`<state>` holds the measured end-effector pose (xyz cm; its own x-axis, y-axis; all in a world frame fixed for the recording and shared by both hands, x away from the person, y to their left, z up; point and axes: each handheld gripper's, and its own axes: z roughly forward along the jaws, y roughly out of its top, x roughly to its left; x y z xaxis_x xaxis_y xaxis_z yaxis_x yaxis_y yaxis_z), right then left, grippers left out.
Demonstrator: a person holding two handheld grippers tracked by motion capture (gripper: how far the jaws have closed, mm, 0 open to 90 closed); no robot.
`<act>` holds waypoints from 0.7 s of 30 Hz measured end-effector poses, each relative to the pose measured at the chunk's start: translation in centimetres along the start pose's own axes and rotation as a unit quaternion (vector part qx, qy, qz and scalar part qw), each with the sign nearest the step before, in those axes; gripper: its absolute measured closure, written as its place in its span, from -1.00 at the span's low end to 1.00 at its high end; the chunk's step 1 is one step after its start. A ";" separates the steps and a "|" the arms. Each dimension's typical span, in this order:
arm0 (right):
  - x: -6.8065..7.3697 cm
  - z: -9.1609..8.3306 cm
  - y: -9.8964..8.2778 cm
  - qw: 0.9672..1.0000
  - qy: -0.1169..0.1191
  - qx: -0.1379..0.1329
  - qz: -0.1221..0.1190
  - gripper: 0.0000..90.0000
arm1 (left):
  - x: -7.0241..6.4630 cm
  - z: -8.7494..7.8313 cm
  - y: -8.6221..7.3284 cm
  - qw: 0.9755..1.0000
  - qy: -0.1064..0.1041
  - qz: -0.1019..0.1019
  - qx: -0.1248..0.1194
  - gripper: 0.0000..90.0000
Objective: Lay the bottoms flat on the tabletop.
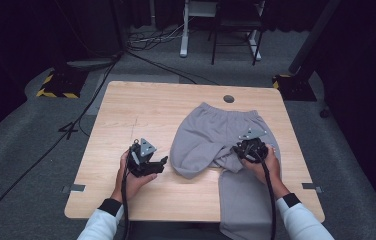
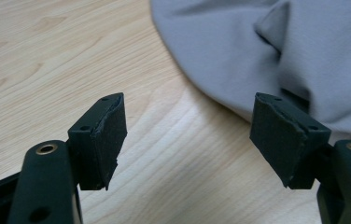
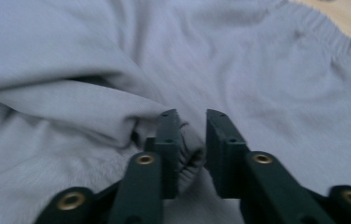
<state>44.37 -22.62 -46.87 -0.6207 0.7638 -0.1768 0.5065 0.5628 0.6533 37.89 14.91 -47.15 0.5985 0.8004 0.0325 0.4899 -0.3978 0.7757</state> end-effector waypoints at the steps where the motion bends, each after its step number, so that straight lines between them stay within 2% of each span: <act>1: 0.0 -0.1 0.0 1.000 -0.003 0.001 -0.005 0.45 | -0.2 0.0 0.0 1.000 -0.004 0.002 0.000 -0.39; 2: -0.1 -0.2 0.0 1.000 0.000 -0.005 -0.006 0.38 | -0.3 0.1 0.0 1.000 -0.007 0.005 0.002 -0.39; 3: -0.3 -0.5 0.0 1.000 0.011 -0.013 -0.006 0.36 | -0.5 0.1 0.0 1.000 -0.011 0.011 0.003 -0.39; 4: -0.4 -0.8 0.0 0.999 0.034 -0.025 -0.004 0.32 | -0.6 0.1 0.0 1.000 -0.012 0.013 0.004 -0.39; 6: -0.5 -1.1 0.0 0.998 0.048 -0.033 -0.005 0.24 | -0.8 0.2 0.0 1.000 -0.015 0.021 0.007 -0.39; 7: -0.6 -1.1 0.0 0.997 0.064 -0.036 -0.003 0.21 | -0.9 0.2 0.0 1.000 -0.014 0.024 0.008 -0.39; 8: -0.7 -1.0 -0.1 0.996 0.077 -0.037 0.000 0.19 | -0.9 0.2 0.1 0.999 -0.016 0.026 0.008 -0.39; 9: -0.7 -0.9 -0.2 0.996 0.078 -0.034 0.005 0.14 | -1.0 0.2 0.1 0.999 -0.019 0.028 0.008 -0.39; 11: -0.9 -0.3 -0.4 0.995 0.093 -0.020 0.011 0.11 | -1.1 0.2 0.0 0.999 -0.021 0.030 0.007 -0.39; 13: -0.8 -0.1 -0.6 0.995 0.102 -0.013 0.009 0.41 | -1.1 0.0 0.1 0.999 -0.024 0.030 0.005 -0.39; 14: -0.5 -0.4 -0.6 0.994 0.112 -0.019 -0.002 0.58 | -1.1 -0.1 0.1 0.999 -0.024 0.031 0.004 -0.39; 16: 0.1 -1.3 -0.4 0.993 0.110 -0.038 -0.026 0.80 | -1.2 -0.4 0.2 0.999 -0.025 0.029 0.001 -0.39; 17: 0.5 -2.0 -0.2 0.990 0.126 -0.046 -0.034 0.83 | -1.1 -0.6 0.2 0.999 -0.030 0.030 0.000 -0.39; 19: 1.9 -3.2 0.0 0.985 0.153 -0.053 -0.065 0.84 | -1.2 -0.9 0.2 0.999 -0.031 0.035 -0.001 -0.39; 21: 3.8 -4.4 0.2 0.977 0.185 -0.058 -0.089 0.85 | -1.4 -1.1 0.2 0.998 -0.050 0.039 -0.005 -0.39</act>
<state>39.55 -21.00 -44.18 -0.8776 0.4784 -0.0304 0.3134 0.6206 0.7188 36.41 14.21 -46.33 0.6949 0.7184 0.0303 0.4334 -0.4521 0.7796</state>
